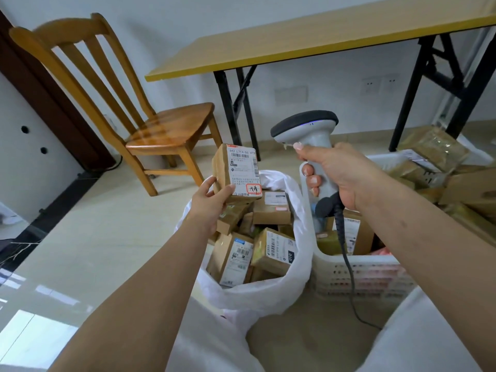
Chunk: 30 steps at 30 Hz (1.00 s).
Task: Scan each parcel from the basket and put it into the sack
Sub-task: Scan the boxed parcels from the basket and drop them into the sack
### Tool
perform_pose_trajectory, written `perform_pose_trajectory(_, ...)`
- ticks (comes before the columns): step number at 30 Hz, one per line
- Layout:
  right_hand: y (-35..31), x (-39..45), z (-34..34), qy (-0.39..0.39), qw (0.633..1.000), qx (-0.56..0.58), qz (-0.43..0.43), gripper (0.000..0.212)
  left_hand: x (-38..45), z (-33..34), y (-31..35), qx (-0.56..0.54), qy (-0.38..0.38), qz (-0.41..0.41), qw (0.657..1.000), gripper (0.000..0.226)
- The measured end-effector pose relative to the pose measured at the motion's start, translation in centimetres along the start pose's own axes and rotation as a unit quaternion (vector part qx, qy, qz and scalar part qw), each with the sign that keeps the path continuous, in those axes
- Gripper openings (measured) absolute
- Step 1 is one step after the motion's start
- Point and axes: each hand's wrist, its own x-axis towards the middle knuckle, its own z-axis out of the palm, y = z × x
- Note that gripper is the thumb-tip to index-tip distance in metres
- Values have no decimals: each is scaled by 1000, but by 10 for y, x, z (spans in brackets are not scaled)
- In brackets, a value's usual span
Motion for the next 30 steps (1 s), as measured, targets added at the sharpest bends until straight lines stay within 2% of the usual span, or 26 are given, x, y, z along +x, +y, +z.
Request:
perform_pose_trajectory(8,-1,-3,-2,4,1000,-1,5,47,2,0,-3,0,8,-5,1000,73)
perform_pose_trajectory(15,7,7,-7,20,1000,5,15,53,10,-3,-2,-2,69,8,998,65)
perform_pose_trajectory(19,17,15,-15,33,999,13,31,53,11,2,-8,77,32,4,996,63)
perform_pose_trajectory(22,25,19,-23,39,998,15,49,47,12,14,-18,150,5,36,988,60)
perform_pose_trajectory(25,35,25,-35,47,997,14,68,39,15,29,-27,282,-12,80,956,66)
perform_pose_trajectory(28,44,33,-48,51,995,19,85,37,28,43,-38,470,-22,121,874,71)
perform_pose_trajectory(30,50,37,-58,57,994,20,90,34,34,53,-42,514,-29,121,849,65)
